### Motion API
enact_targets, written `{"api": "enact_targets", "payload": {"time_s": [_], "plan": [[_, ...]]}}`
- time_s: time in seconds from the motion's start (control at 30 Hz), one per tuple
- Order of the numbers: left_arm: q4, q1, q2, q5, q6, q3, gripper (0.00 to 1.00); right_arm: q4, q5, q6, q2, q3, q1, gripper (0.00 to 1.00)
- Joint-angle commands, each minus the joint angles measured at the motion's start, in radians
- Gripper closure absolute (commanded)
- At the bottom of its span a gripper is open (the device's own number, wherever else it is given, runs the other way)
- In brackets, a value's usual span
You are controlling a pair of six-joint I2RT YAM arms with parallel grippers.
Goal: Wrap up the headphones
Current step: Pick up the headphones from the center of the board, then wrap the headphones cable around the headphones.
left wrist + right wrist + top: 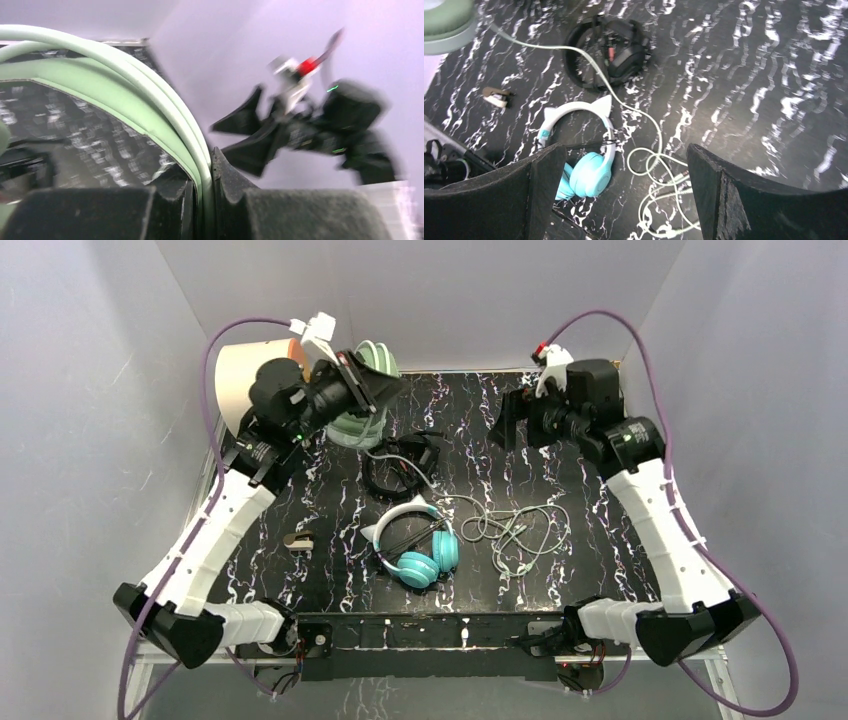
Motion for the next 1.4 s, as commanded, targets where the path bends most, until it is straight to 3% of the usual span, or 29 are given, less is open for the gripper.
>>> {"api": "enact_targets", "payload": {"time_s": [0.0, 0.07, 0.17, 0.3, 0.43, 0.6, 0.87, 1.03, 1.17, 1.23, 1.27, 1.33, 1.37], "plan": [[0.624, 0.14, 0.036, 0.451, -0.586, -0.121, 1.0, 0.397, -0.264, -0.008, -0.141, -0.184, -0.005, 0.01], [0.907, 0.15, 0.085, 0.498, -0.795, -0.158, 1.0, 0.467, -0.368, 0.016, -0.168, -0.216, -0.006, 0.01], [1.139, 0.148, 0.13, 0.5, -0.961, -0.193, 1.0, 0.532, -0.463, 0.12, -0.169, -0.205, -0.007, 0.01], [1.225, 0.136, 0.121, 0.441, -1.015, -0.247, 1.0, 0.69, -0.612, 0.186, -0.21, -0.239, -0.005, 0.01], [1.264, 0.018, 0.144, 0.359, -1.01, -0.271, 1.0, 0.83, -0.693, 0.208, -0.223, -0.277, 0.0, 0.04], [1.264, -0.114, 0.188, 0.252, -0.938, -0.259, 1.0, 0.915, -0.689, 0.24, -0.219, -0.304, 0.038, 0.05], [1.27, -0.217, 0.248, 0.09, -0.871, -0.263, 1.0, 0.921, -0.54, 0.216, -0.226, -0.364, 0.144, 0.02], [1.27, -0.234, 0.25, 0.028, -0.829, -0.263, 1.0, 0.906, -0.311, 0.158, -0.272, -0.46, 0.274, 0.09], [1.27, -0.237, 0.235, 0.002, -0.814, -0.27, 1.0, 0.856, -0.211, 0.069, -0.254, -0.473, 0.311, 0.22], [1.27, -0.237, 0.225, -0.01, -0.813, -0.283, 1.0, 0.842, -0.206, 0.04, -0.248, -0.459, 0.32, 0.36], [1.27, -0.236, 0.215, -0.008, -0.809, -0.288, 1.0, 0.841, -0.198, 0.023, -0.253, -0.453, 0.321, 0.45], [1.251, -0.234, 0.169, -0.012, -0.76, -0.327, 0.97, 0.828, -0.158, -0.021, -0.275, -0.439, 0.321, 0.77], [1.189, -0.232, 0.131, -0.013, -0.712, -0.344, 0.87, 0.791, -0.142, -0.048, -0.284, -0.429, 0.32, 0.95]]}}
